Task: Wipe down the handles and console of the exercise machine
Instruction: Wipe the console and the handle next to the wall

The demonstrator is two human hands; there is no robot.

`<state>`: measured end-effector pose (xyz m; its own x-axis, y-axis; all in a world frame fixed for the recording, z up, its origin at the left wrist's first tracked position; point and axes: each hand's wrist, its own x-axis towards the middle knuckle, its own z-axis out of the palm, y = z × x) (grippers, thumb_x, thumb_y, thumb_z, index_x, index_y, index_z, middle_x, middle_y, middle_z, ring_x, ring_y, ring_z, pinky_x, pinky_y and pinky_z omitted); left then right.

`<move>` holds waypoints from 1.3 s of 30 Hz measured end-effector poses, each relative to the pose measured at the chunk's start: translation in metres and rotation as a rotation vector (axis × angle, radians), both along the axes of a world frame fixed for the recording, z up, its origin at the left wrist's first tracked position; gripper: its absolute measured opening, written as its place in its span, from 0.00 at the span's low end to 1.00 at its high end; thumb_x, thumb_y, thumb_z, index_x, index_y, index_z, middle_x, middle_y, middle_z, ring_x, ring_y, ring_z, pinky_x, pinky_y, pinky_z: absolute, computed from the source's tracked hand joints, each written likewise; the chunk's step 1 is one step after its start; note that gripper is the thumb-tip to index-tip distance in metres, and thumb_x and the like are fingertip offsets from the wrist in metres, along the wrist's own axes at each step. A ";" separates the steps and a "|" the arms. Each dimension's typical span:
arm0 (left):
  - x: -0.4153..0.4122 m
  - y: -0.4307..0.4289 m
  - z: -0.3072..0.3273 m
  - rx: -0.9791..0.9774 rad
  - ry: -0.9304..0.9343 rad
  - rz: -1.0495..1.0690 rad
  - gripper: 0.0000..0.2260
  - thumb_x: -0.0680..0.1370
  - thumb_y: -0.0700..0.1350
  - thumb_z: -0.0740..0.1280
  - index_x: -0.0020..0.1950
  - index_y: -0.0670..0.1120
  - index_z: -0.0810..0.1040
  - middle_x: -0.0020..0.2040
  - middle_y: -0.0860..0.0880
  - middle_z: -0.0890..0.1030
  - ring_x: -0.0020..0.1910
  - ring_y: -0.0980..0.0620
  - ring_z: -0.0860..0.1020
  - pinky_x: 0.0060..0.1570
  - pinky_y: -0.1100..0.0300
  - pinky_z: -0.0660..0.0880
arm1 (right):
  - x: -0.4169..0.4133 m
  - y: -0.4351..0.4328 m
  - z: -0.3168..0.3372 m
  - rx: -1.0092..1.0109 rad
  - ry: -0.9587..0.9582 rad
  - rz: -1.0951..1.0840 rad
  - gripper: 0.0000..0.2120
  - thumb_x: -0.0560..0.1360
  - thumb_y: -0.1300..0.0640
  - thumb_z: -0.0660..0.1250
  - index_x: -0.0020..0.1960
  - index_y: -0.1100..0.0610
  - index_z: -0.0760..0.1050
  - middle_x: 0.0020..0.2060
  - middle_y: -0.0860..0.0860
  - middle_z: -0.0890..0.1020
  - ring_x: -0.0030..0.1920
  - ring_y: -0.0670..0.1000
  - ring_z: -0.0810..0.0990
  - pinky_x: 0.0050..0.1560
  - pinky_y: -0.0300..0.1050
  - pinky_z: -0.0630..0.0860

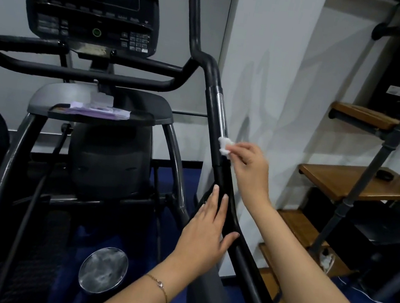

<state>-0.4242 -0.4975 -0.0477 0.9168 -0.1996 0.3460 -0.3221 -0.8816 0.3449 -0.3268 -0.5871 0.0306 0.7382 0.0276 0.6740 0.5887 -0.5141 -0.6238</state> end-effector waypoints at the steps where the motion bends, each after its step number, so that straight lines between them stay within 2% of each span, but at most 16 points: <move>1: 0.005 0.001 0.000 -0.007 0.019 0.019 0.36 0.76 0.65 0.41 0.77 0.44 0.42 0.76 0.46 0.34 0.77 0.50 0.51 0.73 0.59 0.58 | 0.002 0.002 0.002 -0.147 -0.061 0.011 0.07 0.73 0.64 0.67 0.49 0.61 0.82 0.44 0.51 0.78 0.46 0.47 0.76 0.50 0.37 0.73; 3: 0.013 0.002 -0.001 -0.072 0.104 0.030 0.36 0.76 0.64 0.43 0.77 0.45 0.38 0.76 0.48 0.33 0.77 0.51 0.51 0.72 0.60 0.60 | 0.014 0.005 0.009 -0.332 -0.153 0.005 0.06 0.72 0.63 0.68 0.48 0.62 0.83 0.42 0.57 0.79 0.47 0.55 0.76 0.47 0.47 0.75; 5: 0.015 0.000 -0.002 -0.216 0.157 -0.009 0.42 0.67 0.68 0.36 0.76 0.46 0.34 0.76 0.51 0.34 0.77 0.53 0.52 0.68 0.66 0.60 | 0.033 0.012 0.027 -0.386 -0.159 0.015 0.06 0.72 0.64 0.69 0.47 0.63 0.82 0.42 0.59 0.78 0.48 0.59 0.75 0.47 0.52 0.75; 6: 0.016 -0.002 -0.005 -0.304 0.183 -0.031 0.43 0.65 0.68 0.36 0.75 0.47 0.32 0.76 0.53 0.34 0.77 0.54 0.51 0.67 0.70 0.57 | 0.043 0.018 0.037 -0.407 -0.153 0.021 0.06 0.73 0.63 0.68 0.48 0.63 0.82 0.43 0.59 0.78 0.49 0.59 0.74 0.49 0.50 0.74; 9: 0.019 -0.007 -0.008 -0.423 0.125 -0.063 0.33 0.75 0.63 0.43 0.69 0.51 0.27 0.75 0.56 0.33 0.76 0.58 0.47 0.68 0.73 0.51 | 0.054 0.032 0.053 -0.443 -0.111 0.015 0.08 0.73 0.61 0.69 0.50 0.62 0.82 0.46 0.58 0.77 0.52 0.56 0.72 0.50 0.44 0.70; 12: 0.031 -0.007 0.005 -0.439 0.064 -0.026 0.33 0.81 0.56 0.51 0.72 0.49 0.29 0.74 0.56 0.32 0.77 0.55 0.51 0.71 0.63 0.61 | 0.042 0.023 0.037 -0.493 -0.211 0.030 0.06 0.70 0.63 0.72 0.46 0.62 0.83 0.40 0.57 0.79 0.46 0.58 0.74 0.45 0.48 0.74; 14: 0.037 -0.010 0.016 -0.427 0.084 0.025 0.32 0.82 0.50 0.53 0.76 0.47 0.33 0.76 0.53 0.32 0.75 0.52 0.58 0.65 0.59 0.70 | 0.040 0.014 0.033 -0.578 -0.270 0.079 0.05 0.68 0.64 0.73 0.44 0.62 0.84 0.37 0.56 0.79 0.41 0.60 0.75 0.39 0.47 0.73; 16: 0.037 -0.014 0.022 -0.425 0.095 0.050 0.32 0.82 0.49 0.53 0.76 0.46 0.34 0.76 0.52 0.32 0.73 0.51 0.62 0.59 0.59 0.74 | 0.053 0.019 0.053 -0.605 -0.238 0.058 0.06 0.71 0.63 0.70 0.47 0.61 0.83 0.41 0.58 0.80 0.46 0.61 0.75 0.41 0.47 0.71; 20: 0.037 -0.014 0.022 -0.472 0.132 0.033 0.32 0.81 0.56 0.48 0.75 0.47 0.31 0.74 0.54 0.28 0.75 0.54 0.57 0.56 0.70 0.69 | 0.094 0.048 0.105 -0.699 -0.215 -0.080 0.11 0.77 0.56 0.64 0.56 0.55 0.81 0.51 0.53 0.78 0.56 0.57 0.71 0.49 0.47 0.71; 23: 0.036 -0.011 0.027 -0.445 0.133 -0.009 0.39 0.69 0.66 0.38 0.72 0.47 0.28 0.71 0.57 0.26 0.77 0.56 0.50 0.57 0.75 0.61 | 0.107 0.061 0.124 -0.738 -0.225 -0.150 0.12 0.78 0.54 0.62 0.57 0.52 0.79 0.54 0.51 0.77 0.57 0.56 0.70 0.49 0.47 0.70; 25: 0.037 -0.011 0.025 -0.431 0.133 -0.023 0.37 0.72 0.65 0.39 0.70 0.47 0.27 0.70 0.57 0.25 0.77 0.55 0.51 0.60 0.73 0.63 | 0.102 0.062 0.118 -0.731 -0.232 -0.159 0.12 0.78 0.55 0.62 0.57 0.54 0.80 0.54 0.52 0.77 0.56 0.56 0.71 0.49 0.47 0.70; 27: 0.039 -0.012 0.021 -0.423 0.128 0.002 0.32 0.81 0.55 0.48 0.73 0.46 0.29 0.71 0.56 0.26 0.76 0.54 0.52 0.63 0.66 0.68 | 0.093 0.058 0.102 -0.762 -0.272 -0.119 0.11 0.77 0.56 0.63 0.55 0.56 0.80 0.53 0.53 0.78 0.54 0.58 0.72 0.47 0.50 0.72; 29: 0.041 -0.013 0.020 -0.405 0.122 0.021 0.32 0.81 0.55 0.48 0.75 0.45 0.31 0.71 0.55 0.26 0.76 0.53 0.55 0.61 0.63 0.72 | 0.087 0.053 0.089 -0.815 -0.360 -0.045 0.09 0.76 0.59 0.64 0.53 0.59 0.81 0.51 0.56 0.79 0.52 0.60 0.74 0.43 0.51 0.74; 32: 0.039 -0.012 0.020 -0.419 0.119 0.007 0.41 0.63 0.67 0.32 0.70 0.48 0.26 0.69 0.57 0.24 0.76 0.54 0.56 0.61 0.66 0.71 | 0.097 0.060 0.104 -0.837 -0.320 -0.107 0.12 0.78 0.58 0.61 0.57 0.59 0.79 0.54 0.55 0.77 0.54 0.57 0.72 0.45 0.47 0.69; 35: 0.040 -0.010 0.019 -0.407 0.091 -0.008 0.37 0.60 0.68 0.29 0.61 0.53 0.15 0.69 0.56 0.24 0.76 0.55 0.55 0.62 0.67 0.71 | 0.104 0.073 0.117 -0.753 -0.276 -0.176 0.12 0.79 0.59 0.60 0.58 0.59 0.78 0.55 0.54 0.76 0.54 0.57 0.71 0.49 0.46 0.69; 39: 0.041 -0.008 0.022 -0.308 0.154 0.033 0.38 0.72 0.65 0.38 0.74 0.46 0.30 0.71 0.53 0.26 0.70 0.50 0.67 0.53 0.60 0.76 | 0.076 0.050 0.079 -0.718 -0.306 -0.112 0.09 0.75 0.61 0.65 0.52 0.62 0.81 0.49 0.57 0.79 0.48 0.60 0.75 0.43 0.50 0.73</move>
